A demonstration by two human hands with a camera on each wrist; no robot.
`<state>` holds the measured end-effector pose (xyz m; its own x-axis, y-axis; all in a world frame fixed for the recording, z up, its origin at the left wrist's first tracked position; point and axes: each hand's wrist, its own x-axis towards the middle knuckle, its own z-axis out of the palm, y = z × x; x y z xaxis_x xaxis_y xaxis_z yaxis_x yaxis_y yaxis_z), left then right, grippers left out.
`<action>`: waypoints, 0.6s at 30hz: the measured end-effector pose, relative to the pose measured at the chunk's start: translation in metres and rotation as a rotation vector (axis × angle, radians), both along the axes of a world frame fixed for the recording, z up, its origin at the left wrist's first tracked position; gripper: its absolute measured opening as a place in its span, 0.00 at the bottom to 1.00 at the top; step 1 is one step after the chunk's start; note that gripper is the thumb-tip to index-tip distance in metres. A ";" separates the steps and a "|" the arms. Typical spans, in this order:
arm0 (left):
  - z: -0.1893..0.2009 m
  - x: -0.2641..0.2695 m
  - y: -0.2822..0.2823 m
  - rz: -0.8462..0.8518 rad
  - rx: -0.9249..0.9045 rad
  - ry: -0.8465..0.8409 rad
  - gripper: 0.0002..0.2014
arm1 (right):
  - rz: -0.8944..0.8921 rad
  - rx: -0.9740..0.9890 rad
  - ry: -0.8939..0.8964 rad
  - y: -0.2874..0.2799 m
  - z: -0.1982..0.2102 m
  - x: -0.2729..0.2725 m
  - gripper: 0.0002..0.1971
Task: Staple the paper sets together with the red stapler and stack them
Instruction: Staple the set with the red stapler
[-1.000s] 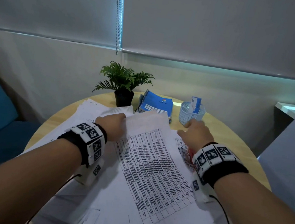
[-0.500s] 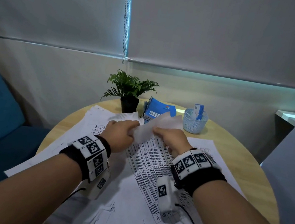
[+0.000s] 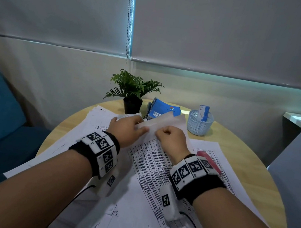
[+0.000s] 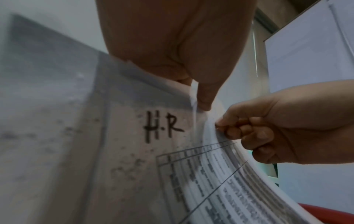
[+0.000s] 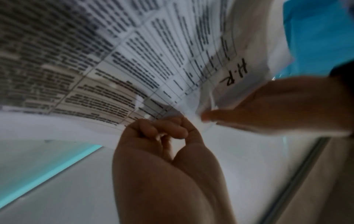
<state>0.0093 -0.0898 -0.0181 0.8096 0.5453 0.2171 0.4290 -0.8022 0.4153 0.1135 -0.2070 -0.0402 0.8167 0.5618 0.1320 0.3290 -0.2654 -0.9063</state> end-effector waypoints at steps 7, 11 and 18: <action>-0.004 0.018 0.000 -0.026 -0.180 -0.106 0.18 | 0.018 0.000 -0.251 -0.003 -0.006 -0.002 0.10; -0.009 0.018 0.003 -0.027 -0.129 -0.074 0.20 | 0.023 0.044 -0.326 -0.004 -0.003 -0.002 0.08; -0.015 0.018 0.014 0.028 -0.121 0.011 0.18 | 0.012 0.030 -0.320 -0.016 0.009 0.013 0.06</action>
<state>0.0275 -0.0758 -0.0335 0.7959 0.5892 0.1395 0.4551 -0.7341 0.5039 0.1267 -0.2225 -0.0313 0.7248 0.5628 0.3974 0.6012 -0.2349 -0.7638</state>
